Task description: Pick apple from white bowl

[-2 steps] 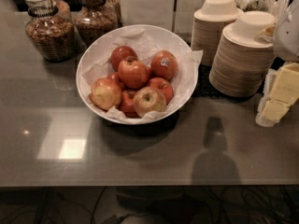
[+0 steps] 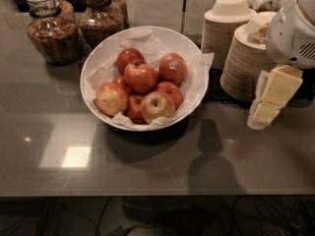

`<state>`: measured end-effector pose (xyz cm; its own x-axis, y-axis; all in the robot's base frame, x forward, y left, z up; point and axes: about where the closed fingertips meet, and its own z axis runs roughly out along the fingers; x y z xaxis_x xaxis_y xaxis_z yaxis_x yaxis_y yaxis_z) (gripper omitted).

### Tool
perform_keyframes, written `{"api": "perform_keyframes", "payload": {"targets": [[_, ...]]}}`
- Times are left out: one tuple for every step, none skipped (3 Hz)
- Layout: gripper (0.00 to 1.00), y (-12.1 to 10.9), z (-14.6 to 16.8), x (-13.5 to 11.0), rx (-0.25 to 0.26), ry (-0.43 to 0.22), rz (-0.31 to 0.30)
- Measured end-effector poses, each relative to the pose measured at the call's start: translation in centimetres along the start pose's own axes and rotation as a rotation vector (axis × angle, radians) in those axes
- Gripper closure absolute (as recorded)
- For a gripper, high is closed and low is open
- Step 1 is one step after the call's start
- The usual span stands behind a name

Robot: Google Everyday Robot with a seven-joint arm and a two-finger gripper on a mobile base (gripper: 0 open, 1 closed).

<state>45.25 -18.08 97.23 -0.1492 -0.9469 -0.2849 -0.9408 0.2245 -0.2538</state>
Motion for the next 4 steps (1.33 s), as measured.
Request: {"api": "perform_keyframes", "payload": {"targets": [[0.00, 0.0, 0.0, 0.0, 0.000, 0.000, 0.000], [0.00, -0.9, 0.8, -1.8, 0.018, -0.070, 0.009], [0.00, -2.3, 1.9, -5.8, -0.013, -0.173, 0.000], [0.00, -2.8, 2.3, -9.4, -0.050, -0.254, -0.023]]}}
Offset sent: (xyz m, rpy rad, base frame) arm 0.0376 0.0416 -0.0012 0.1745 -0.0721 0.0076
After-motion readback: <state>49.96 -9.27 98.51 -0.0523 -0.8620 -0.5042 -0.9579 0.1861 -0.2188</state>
